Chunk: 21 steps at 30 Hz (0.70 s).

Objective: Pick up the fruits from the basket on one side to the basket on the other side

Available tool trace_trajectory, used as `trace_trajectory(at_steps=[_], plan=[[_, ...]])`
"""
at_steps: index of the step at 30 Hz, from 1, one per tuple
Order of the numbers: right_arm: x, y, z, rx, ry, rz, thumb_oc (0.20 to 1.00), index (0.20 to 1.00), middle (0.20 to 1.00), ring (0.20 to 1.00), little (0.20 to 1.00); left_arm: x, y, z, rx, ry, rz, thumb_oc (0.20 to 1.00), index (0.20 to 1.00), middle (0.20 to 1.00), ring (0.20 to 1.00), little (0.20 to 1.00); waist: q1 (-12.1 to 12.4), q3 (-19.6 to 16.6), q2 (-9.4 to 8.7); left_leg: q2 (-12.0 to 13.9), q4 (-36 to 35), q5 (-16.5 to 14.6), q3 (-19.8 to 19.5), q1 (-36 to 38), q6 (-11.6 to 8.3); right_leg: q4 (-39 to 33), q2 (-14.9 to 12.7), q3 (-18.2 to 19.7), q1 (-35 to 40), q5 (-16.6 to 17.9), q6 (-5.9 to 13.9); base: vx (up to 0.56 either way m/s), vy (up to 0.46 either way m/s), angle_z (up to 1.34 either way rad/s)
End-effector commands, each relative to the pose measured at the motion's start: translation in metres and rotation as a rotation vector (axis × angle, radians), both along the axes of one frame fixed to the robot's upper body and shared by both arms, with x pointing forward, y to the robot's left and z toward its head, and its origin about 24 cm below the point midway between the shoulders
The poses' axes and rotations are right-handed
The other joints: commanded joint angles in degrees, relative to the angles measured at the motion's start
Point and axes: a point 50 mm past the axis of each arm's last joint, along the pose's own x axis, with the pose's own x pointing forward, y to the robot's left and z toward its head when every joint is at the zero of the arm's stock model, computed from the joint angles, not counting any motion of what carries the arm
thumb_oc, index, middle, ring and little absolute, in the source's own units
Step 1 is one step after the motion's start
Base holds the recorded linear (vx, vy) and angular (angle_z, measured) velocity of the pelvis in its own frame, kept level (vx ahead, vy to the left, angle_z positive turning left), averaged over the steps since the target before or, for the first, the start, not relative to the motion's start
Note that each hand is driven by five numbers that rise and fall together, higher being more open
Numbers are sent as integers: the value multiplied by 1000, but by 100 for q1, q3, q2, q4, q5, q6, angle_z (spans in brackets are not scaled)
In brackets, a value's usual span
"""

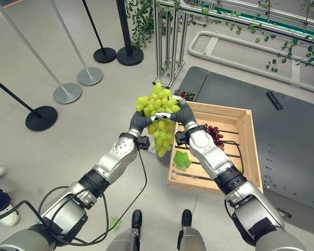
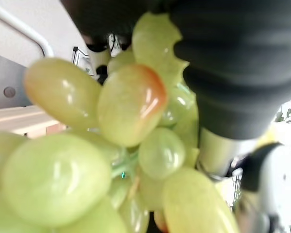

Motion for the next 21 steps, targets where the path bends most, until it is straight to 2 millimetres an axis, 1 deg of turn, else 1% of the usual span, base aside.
trace_trajectory(at_steps=[1, 4, 6, 7, 11, 12, 13, 15, 16, 17, 18, 19, 20, 21], plan=[[-44, 82, 33, 123, -168, 404, 1000, 1000, 1000, 1000, 1000, -6, -47, 23, -51, -81, -118, 200, 200, 200, 200, 200, -64, -230, -157, -85, 362, -781, 315, 13, 62, 518, -536, -28, 237, -638, 462, -23, 49, 0], [-45, 77, 32, 138, -172, 395, 1000, 1000, 1000, 1000, 1000, -6, -45, 21, -58, -75, -108, 200, 200, 200, 200, 200, -77, -225, -172, -103, 367, -794, 329, 12, 77, 523, -558, -13, 240, -623, 478, -15, 31, 1], [-46, 68, 32, 162, -177, 375, 1000, 1000, 1000, 1000, 1000, -6, -40, 16, -66, -57, -95, 200, 200, 200, 200, 200, -100, -220, -188, -127, 385, -809, 343, 8, 95, 528, -581, 4, 243, -607, 492, -6, 47, 1], [-46, 68, 31, 162, -177, 374, 1000, 1000, 1000, 1000, 1000, -6, -40, 16, -66, -57, -95, 200, 200, 200, 200, 200, -98, -222, -188, -127, 386, -810, 344, 8, 96, 529, -582, 4, 242, -607, 492, -7, 45, 0], [-50, 51, 30, 206, -194, 333, 1000, 1000, 1000, 1000, 1000, -6, -31, 10, -83, -43, -77, 200, 200, 200, 200, 200, -145, -210, -206, -174, 410, -846, 373, 3, 133, 549, -626, 32, 227, -603, 515, 0, 58, -3], [-53, 39, 29, 231, -213, 303, 1000, 1000, 1000, 1000, 1000, -7, -24, 6, -98, -33, -62, 200, 200, 200, 200, 200, -177, -203, -214, -199, 440, -868, 391, -6, 155, 560, -656, 44, 228, -598, 527, 4, 68, -2], [-54, 39, 29, 231, -212, 302, 1000, 1000, 1000, 1000, 1000, -7, -25, 6, -98, -32, -62, 200, 200, 200, 200, 200, -174, -208, -215, -199, 443, -870, 392, -8, 155, 562, -656, 45, 226, -599, 528, 0, 64, 1], [-56, 26, 27, 245, -229, 262, 1000, 1000, 1000, 1000, 1000, -9, -17, 2, -122, -25, -51, 200, 200, 200, 200, 200, -200, -197, -219, -214, 478, -884, 411, -33, 174, 577, -675, 59, 214, -595, 534, -6, 61, 2], [-59, 7, 24, 259, -250, 188, 1000, 1000, 1000, 1000, 1000, -12, -8, 3, -160, -35, -39, 200, 200, 200, 200, 200, -236, -184, -226, -230, 502, -896, 433, -53, 189, 590, -688, 79, 193, -585, 549, -6, 63, 1], [-60, 7, 24, 259, -249, 187, 1000, 1000, 1000, 1000, 1000, -12, -8, 2, -159, -33, -39, 200, 200, 200, 200, 200, -231, -191, -227, -230, 504, -898, 434, -54, 189, 592, -689, 80, 192, -586, 549, -6, 86, -1], [-63, -11, 19, 278, -261, 104, 1000, 1000, 1000, 1000, 1000, -15, 1, 1, -196, -42, -26, 200, 200, 200, 200, 200, -260, -178, -228, -247, 479, -901, 449, -54, 200, 572, -696, 101, 185, -570, 558, -1, 62, -6], [-65, -20, 18, 278, -276, 64, 1000, 1000, 1000, 1000, 1000, -19, 6, 3, -222, -56, -24, 200, 200, 200, 200, 200, -269, -178, -225, -253, 475, -899, 460, -60, 205, 565, -704, 98, 182, -559, 560, -2, 62, -10], [-65, -20, 18, 278, -275, 64, 1000, 1000, 1000, 1000, 1000, -19, 6, 2, -221, -54, -24, 200, 200, 200, 200, 200, -266, -186, -227, -254, 475, -900, 461, -60, 205, 564, -704, 98, 182, -559, 561, -11, 51, -17], [-69, -34, 14, 280, -295, -12, 1000, 1000, 1000, 1000, 1000, -22, 17, -2, -256, -53, 5, 200, 200, 200, 200, 200, -296, -172, -232, -258, 453, -896, 487, -72, 207, 517, -717, 119, 157, -516, 574, -11, 30, -11]])
